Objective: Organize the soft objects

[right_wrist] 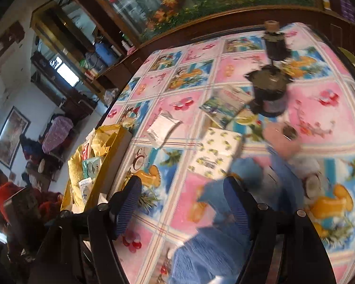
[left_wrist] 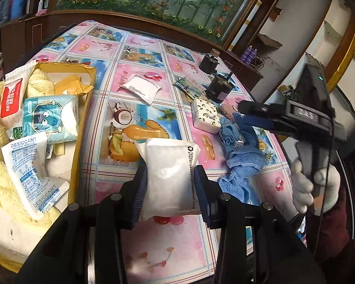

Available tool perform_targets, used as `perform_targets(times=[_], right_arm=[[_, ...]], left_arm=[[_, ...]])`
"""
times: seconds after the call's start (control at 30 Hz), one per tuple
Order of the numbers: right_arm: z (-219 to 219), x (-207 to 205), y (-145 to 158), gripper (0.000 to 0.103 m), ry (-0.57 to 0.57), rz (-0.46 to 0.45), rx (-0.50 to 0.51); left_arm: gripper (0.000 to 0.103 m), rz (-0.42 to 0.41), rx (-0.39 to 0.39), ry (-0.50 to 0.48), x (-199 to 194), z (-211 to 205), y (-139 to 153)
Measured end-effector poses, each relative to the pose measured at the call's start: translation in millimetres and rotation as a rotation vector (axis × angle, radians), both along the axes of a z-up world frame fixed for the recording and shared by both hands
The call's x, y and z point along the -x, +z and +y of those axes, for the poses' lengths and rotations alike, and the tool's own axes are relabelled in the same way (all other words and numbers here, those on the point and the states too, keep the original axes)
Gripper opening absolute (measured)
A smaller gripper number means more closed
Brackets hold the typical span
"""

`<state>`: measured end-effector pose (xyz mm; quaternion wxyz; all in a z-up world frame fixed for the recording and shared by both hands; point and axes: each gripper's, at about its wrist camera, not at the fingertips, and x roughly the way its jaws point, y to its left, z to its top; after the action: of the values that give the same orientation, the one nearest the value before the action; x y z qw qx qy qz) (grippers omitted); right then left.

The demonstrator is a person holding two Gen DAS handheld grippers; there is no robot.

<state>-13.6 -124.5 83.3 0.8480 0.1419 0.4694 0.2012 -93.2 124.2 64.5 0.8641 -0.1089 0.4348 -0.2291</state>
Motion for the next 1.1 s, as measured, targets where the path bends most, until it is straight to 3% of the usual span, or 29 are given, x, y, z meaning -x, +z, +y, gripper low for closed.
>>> perform_targets(times=[0.17,0.3,0.47,0.53,0.57,0.6,0.63,0.7,0.97,1.1], right_arm=[[84,-70,-14,0.086,0.184,0.027,0.178],[122,-119,-34,0.086,0.216,0.079,0.269],[143,-142,-64,0.087,0.247,0.147,0.376],[149,-135,-67,0.084,0.249,0.112,0.44],[152,-130,-67,0.075,0.246,0.087,0.486],[153,-126,-66,0.057,0.248,0.076,0.494],[153,-121,-62,0.033,0.246,0.054,0.489],[149,-118,-56,0.014,0.242,0.075,0.425],[143,-91,-24,0.007,0.206,-0.008,0.356],[150,-60,13,0.007,0.244,-0.063,0.282]], left_arm=[[0.038,-0.034,0.024,0.029,9,29,23],[0.038,-0.036,0.015,0.11,10,72,31],[0.038,-0.016,-0.023,0.231,9,126,22],[0.038,0.0,-0.026,0.271,8,140,14],[0.038,0.009,-0.026,0.288,7,145,8],[0.038,0.02,-0.027,0.303,5,150,4],[0.038,0.029,-0.029,0.319,4,154,0],[0.038,0.044,-0.037,0.346,3,160,-6],[0.044,0.069,-0.202,0.407,9,164,-13],[0.057,0.074,-0.197,0.429,11,167,-15]])
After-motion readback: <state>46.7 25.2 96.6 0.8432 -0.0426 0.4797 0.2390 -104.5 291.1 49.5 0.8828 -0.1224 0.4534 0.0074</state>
